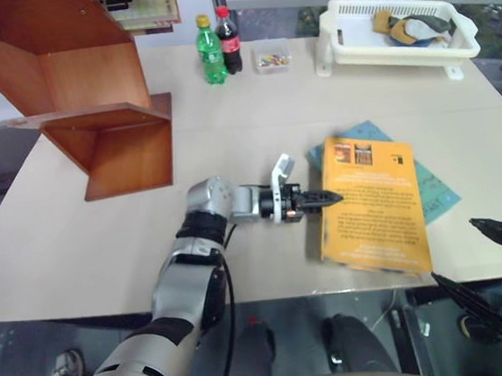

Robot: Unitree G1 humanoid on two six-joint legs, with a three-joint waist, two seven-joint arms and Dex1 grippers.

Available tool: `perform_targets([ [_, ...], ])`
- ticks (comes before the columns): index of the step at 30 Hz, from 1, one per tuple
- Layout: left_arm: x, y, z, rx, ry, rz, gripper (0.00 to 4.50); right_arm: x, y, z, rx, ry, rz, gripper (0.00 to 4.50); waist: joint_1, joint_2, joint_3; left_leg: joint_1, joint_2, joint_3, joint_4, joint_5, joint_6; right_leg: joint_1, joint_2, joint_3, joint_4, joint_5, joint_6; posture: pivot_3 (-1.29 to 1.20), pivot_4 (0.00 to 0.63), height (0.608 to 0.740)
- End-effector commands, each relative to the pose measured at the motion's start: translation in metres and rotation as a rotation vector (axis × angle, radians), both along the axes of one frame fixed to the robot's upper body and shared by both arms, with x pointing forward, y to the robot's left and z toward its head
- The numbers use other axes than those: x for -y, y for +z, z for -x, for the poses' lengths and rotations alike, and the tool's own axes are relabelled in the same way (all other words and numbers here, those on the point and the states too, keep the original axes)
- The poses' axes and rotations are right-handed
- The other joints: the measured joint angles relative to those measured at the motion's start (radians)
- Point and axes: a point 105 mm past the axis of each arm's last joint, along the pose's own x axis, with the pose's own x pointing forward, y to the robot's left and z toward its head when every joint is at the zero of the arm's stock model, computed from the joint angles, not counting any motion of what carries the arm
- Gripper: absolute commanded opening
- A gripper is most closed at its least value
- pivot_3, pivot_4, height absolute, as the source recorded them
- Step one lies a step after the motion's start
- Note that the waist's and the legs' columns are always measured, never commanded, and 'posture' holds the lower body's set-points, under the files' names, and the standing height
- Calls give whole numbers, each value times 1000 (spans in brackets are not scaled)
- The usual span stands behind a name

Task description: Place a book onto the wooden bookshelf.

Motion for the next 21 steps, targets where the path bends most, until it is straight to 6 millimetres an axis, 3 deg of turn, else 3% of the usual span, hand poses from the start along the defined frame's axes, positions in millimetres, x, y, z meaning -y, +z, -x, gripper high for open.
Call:
perform_targets([
  [1,2,12,-2,13,-9,44,783,-6,4,1,28,17,-1,4500,0,0,0,0,0,0,0,0,0,0,0,0,0,0,0,0,150,740],
  [8,-23,44,-7,99,47,98,783,-10,5,-3,39,35,-12,4500,-4,0,0,0,1,0,0,0,0,0,0,0,0,0,0,0,150,740],
  [12,-61,86,-6,475,166,35,783,-15,8,-12,48,82,-27,4500,-10,-1,1,0,3,2,0,0,0,-1,1,2,1,0,0,0,150,740],
  [17,-83,117,5,895,245,-136,783,-20,9,-31,56,168,-62,4500,8,0,0,1,2,2,0,0,0,0,0,2,2,3,-4,0,150,740],
  [21,-99,149,14,1341,251,-329,783,-23,10,-51,61,257,-75,4500,12,-2,1,1,0,2,1,0,0,0,0,2,1,3,-4,0,150,740],
])
